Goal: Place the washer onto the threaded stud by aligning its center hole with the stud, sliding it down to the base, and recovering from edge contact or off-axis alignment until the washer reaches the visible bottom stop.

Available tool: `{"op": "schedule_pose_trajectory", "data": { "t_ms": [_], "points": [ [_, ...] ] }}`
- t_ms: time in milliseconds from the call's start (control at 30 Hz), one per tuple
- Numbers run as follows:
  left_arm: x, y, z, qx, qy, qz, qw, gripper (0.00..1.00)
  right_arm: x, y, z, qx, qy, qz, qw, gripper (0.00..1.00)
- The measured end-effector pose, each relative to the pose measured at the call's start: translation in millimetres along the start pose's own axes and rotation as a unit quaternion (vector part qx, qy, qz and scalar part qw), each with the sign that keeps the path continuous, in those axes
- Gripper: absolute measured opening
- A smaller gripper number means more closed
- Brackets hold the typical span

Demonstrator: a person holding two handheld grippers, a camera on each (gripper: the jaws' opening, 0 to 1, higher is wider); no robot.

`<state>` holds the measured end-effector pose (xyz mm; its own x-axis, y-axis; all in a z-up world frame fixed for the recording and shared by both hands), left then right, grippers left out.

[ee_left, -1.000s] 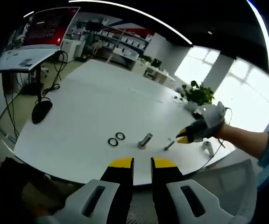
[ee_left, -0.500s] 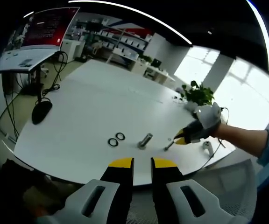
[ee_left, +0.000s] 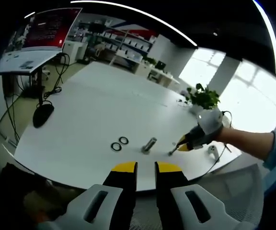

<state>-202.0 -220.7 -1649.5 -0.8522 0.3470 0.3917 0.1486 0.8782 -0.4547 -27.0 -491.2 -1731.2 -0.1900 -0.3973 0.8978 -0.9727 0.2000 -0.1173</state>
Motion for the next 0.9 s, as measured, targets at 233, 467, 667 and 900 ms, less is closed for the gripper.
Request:
{"op": "schedule_pose_trajectory", "data": {
  "t_ms": [233, 467, 667, 900],
  "points": [
    [0, 0.5, 0.1, 0.001, 0.002, -0.002, 1.0000, 0.12, -8, 1, 2.2, 0.000, 0.007, -0.005, 1.0000, 0.14],
    [0, 0.8, 0.8, 0.003, 0.005, -0.005, 1.0000, 0.12, -20, 3, 3.7, -0.009, 0.014, -0.020, 0.9997, 0.14],
    [0, 1.0, 1.4, 0.005, 0.008, -0.007, 0.9999, 0.12, -31, 4, 7.1, -0.008, 0.025, -0.027, 0.9993, 0.14],
    [0, 1.4, 1.6, 0.005, 0.009, -0.007, 0.9999, 0.12, -35, 3, 10.2, 0.014, 0.009, -0.041, 0.9990, 0.15]
  ]
}}
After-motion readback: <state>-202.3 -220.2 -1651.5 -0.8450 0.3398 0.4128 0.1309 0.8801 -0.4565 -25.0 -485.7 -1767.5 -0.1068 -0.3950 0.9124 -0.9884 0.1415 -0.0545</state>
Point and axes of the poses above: the point that each gripper's makers call its tool centre point, and the gripper's own axes: x roughly backward along the fingers, y roughly to its left, z roughly out of its underside, the point moved 8 cm from there along x, roughly backward along the fingers, and after that the axes turned 8 degrees about -y, right-handed, at the moved point
